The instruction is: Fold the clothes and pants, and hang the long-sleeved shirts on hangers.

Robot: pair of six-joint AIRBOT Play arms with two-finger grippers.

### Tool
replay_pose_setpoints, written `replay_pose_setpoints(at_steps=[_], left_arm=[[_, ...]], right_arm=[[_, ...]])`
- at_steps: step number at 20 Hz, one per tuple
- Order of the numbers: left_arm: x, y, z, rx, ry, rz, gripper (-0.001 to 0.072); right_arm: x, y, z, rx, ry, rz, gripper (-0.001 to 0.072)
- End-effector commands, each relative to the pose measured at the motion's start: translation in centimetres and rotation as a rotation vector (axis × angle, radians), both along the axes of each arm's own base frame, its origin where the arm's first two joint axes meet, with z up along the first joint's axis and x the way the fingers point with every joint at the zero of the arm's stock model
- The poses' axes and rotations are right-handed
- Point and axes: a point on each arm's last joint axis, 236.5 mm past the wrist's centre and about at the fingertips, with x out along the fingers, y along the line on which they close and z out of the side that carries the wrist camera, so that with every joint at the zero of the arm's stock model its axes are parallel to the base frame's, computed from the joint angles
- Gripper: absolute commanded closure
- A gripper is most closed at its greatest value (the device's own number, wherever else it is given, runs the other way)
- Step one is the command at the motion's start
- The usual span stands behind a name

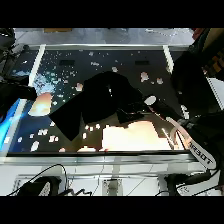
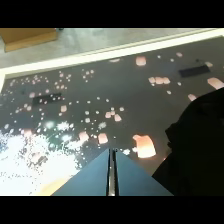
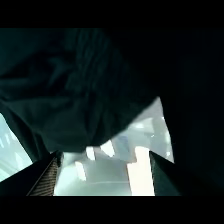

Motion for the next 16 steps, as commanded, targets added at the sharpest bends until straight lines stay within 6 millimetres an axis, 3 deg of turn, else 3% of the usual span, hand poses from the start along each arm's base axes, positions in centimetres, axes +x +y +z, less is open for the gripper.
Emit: replay_pose_setpoints(at_steps=[1, 5, 6, 9, 11, 13, 15, 16], left_arm=[[0.0, 0.0, 0.1, 0.0, -0.002, 0.001, 0.0669], [0.0, 0.0, 0.1, 0.0, -0.002, 0.001, 0.0669], [0.0, 0.0, 0.1, 0.0, -0.002, 0.001, 0.0669], [0.0, 0.0, 0.1, 0.0, -0.002, 0.001, 0.0669], [0.0, 0.0, 0.1, 0.0, -0.002, 0.001, 0.0669], [0.0, 0.0, 0.1, 0.0, -0.001, 0.0, 0.0669], [0.0, 0.0, 0.1, 0.0, -0.002, 0.001, 0.0669], [0.0, 0.0, 0.1, 0.0, -0.002, 0.001, 0.0669]], right_arm=[[1.2, 1.1, -1.5, 0.029, 0.073, -0.081, 0.0082], [2.4, 1.3, -2.9, 0.023, 0.088, -0.105, 0.0099], [3.3, 1.1, -2.7, 0.015, 0.047, -0.111, 0.0154], [5.8, 0.9, -1.1, -0.021, -0.117, -0.077, 0.0164], [6.3, 1.1, -0.3, -0.036, -0.182, -0.028, 0.0297], [6.4, 1.2, -0.1, -0.048, -0.217, 0.005, 0.0335], [6.5, 1.1, -0.1, -0.057, -0.224, 0.006, 0.0506], [6.8, 0.8, -0.2, -0.07, -0.238, 0.001, 0.0511]])
